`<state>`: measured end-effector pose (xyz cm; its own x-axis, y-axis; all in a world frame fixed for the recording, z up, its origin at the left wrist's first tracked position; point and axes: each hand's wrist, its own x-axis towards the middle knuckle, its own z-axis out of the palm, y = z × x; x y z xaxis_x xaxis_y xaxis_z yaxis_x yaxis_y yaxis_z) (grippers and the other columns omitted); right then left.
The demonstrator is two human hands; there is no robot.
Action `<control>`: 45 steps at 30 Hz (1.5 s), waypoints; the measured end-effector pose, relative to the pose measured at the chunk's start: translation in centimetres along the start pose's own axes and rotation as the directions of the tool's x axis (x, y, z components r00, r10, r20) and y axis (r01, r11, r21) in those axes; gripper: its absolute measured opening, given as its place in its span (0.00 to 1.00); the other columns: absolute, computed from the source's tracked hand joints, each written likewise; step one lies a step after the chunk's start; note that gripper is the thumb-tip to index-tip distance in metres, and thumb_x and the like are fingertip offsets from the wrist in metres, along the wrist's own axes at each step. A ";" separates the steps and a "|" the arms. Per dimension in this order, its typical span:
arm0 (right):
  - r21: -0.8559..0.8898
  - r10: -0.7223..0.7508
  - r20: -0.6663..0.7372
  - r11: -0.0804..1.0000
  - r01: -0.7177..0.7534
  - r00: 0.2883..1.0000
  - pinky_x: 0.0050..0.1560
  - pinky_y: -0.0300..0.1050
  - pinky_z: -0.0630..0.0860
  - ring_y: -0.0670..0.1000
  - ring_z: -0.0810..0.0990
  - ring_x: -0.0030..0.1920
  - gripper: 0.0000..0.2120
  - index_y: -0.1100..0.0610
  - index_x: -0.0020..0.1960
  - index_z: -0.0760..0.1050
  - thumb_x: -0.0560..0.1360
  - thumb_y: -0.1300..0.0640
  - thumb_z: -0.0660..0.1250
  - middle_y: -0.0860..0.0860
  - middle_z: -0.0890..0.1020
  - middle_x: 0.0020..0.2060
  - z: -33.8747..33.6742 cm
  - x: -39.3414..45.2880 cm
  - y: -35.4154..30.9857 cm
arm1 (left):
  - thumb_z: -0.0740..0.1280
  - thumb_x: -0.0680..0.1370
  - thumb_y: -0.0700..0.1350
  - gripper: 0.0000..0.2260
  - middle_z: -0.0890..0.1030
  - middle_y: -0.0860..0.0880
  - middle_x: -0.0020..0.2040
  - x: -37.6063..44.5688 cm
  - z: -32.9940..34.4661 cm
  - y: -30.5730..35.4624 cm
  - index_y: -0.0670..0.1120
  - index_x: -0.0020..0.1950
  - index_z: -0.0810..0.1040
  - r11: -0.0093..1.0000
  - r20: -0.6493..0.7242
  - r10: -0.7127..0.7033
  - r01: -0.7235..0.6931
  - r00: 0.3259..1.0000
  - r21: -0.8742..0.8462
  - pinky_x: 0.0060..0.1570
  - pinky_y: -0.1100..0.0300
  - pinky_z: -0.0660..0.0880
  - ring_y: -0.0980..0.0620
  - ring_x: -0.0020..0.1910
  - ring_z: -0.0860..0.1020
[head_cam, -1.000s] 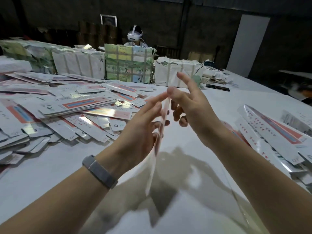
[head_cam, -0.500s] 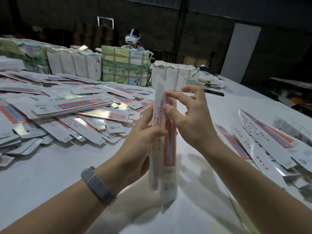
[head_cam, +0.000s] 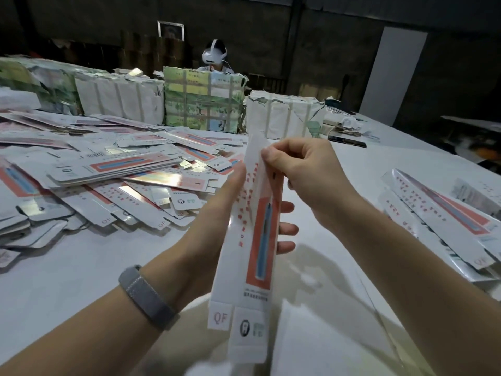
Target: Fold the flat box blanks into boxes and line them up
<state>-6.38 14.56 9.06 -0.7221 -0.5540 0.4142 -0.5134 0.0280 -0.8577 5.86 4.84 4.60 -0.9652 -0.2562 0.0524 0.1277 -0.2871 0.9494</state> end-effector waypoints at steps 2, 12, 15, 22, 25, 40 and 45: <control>0.015 0.003 0.032 1.000 -0.004 0.999 0.29 0.28 0.68 0.37 0.73 0.27 0.09 0.57 0.38 0.80 0.78 0.60 0.69 0.41 0.77 0.25 -0.1 0.1 0.0 | 0.61 0.75 0.61 0.25 0.84 0.39 0.56 -0.2 -0.2 0.5 0.46 0.63 0.80 0.997 0.068 -0.040 0.044 0.997 -0.062 0.48 0.45 0.83 0.39 0.53 0.85; -0.065 0.078 0.154 0.996 -0.068 0.985 0.30 0.30 0.67 0.40 0.71 0.28 0.08 0.61 0.43 0.78 0.79 0.59 0.68 0.48 0.75 0.30 -0.7 0.3 -0.6 | 0.48 0.79 0.69 0.34 0.85 0.40 0.52 0.3 -0.1 -0.5 0.46 0.62 0.80 0.999 0.052 -0.036 0.034 0.998 0.027 0.40 0.52 0.83 0.43 0.44 0.85; -0.031 0.136 0.214 0.991 -0.132 0.967 0.35 0.37 0.66 0.47 0.71 0.36 0.10 0.68 0.50 0.79 0.79 0.60 0.66 0.56 0.76 0.38 -1.8 0.6 -1.6 | 0.46 0.79 0.70 0.36 0.85 0.41 0.52 0.5 -0.4 -0.3 0.44 0.64 0.79 0.998 0.106 -0.042 0.036 0.993 0.057 0.41 0.52 0.83 0.44 0.41 0.83; 0.028 0.152 0.237 0.986 -0.164 0.959 0.41 0.43 0.68 0.47 0.72 0.39 0.08 0.59 0.41 0.79 0.79 0.59 0.67 0.50 0.79 0.35 -2.0 0.6 -1.8 | 0.64 0.73 0.68 0.33 0.79 0.46 0.41 0.7 0.5 -0.7 0.45 0.68 0.74 0.998 0.104 -0.036 0.042 0.994 -0.052 0.32 0.57 0.77 0.51 0.33 0.76; 0.089 0.048 0.147 0.994 -0.062 0.988 0.40 0.42 0.68 0.44 0.73 0.36 0.07 0.56 0.41 0.79 0.77 0.57 0.70 0.45 0.79 0.32 -1.0 0.4 -1.1 | 0.76 0.67 0.56 0.31 0.78 0.46 0.44 0.7 0.3 -1.0 0.46 0.66 0.72 0.999 0.097 0.046 -0.044 0.994 -0.018 0.39 0.57 0.81 0.52 0.36 0.78; 0.378 0.032 0.103 0.923 -0.069 0.994 0.47 0.47 0.83 0.50 0.85 0.48 0.16 0.35 0.68 0.69 0.84 0.51 0.56 0.48 0.82 0.54 3.9 -2.2 1.6 | 0.67 0.69 0.46 0.22 0.85 0.54 0.39 2.2 -0.9 -2.1 0.60 0.59 0.64 0.956 -0.201 0.286 -0.293 0.937 -0.003 0.34 0.58 0.80 0.49 0.35 0.84; 0.404 0.035 0.056 0.913 -0.055 0.998 0.46 0.45 0.83 0.50 0.86 0.47 0.17 0.39 0.71 0.66 0.83 0.51 0.59 0.52 0.82 0.49 4.0 -2.3 1.7 | 0.64 0.71 0.45 0.31 0.85 0.51 0.50 2.6 -1.1 -2.1 0.62 0.69 0.55 0.909 -0.117 0.402 -0.379 0.908 0.175 0.41 0.59 0.81 0.49 0.44 0.86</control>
<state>-3.70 12.57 5.42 -0.7124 -0.5987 0.3660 -0.2415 -0.2805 -0.9290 3.30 3.74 2.37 -0.7986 -0.4562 0.3925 0.4420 -0.0019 0.8970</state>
